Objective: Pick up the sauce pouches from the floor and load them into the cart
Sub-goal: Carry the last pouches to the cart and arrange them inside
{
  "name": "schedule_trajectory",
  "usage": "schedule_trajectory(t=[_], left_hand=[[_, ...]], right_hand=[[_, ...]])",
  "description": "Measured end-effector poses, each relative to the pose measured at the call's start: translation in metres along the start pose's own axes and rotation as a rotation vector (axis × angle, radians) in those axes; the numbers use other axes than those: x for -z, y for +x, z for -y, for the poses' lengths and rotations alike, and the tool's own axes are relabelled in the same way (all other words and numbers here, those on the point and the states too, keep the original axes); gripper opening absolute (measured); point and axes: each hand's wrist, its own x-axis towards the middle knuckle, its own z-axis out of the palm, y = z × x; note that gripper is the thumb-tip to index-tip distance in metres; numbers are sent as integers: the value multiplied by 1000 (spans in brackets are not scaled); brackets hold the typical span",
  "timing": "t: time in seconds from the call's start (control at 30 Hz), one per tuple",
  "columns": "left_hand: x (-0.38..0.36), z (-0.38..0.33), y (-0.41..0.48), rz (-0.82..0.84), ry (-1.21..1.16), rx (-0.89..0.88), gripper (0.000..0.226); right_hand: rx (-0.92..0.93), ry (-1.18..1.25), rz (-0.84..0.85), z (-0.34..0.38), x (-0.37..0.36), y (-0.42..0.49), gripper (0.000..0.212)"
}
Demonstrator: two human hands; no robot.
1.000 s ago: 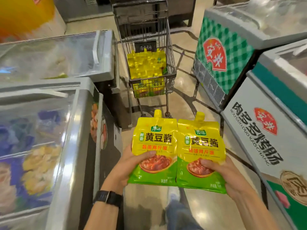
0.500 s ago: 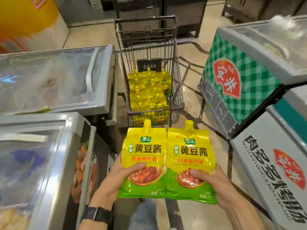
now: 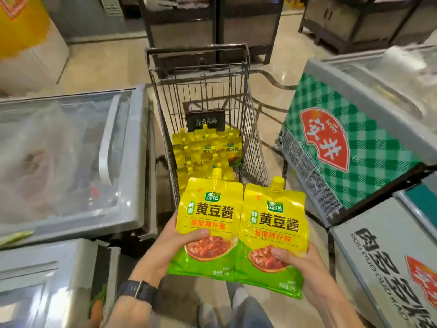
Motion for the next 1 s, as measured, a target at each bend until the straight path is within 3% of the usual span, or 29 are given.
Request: schedule_trajectory(t=[0.33,0.5,0.67,0.77,0.93,1.0], left_hand=[[9,-48,117,-58,23,78,110],[17,-60,165,-101,42,111,103],[25,-64,210,-154,53,143,115],[35,-71,249,-159,114,148,114],[33,-95,330,-143,198,71,85],[30,-107,373,-101,251,33,86]], right_hand=[[-135,147,53,47,8,142,117],[-152,160,42,64,-2,203,109],[-89,137,50,79,-11,246,91],[-14,7,-69,72,-15,270,70],[70,-149,-283,50,-17,299,63],[78,-178,-357,40,-22,310,61]])
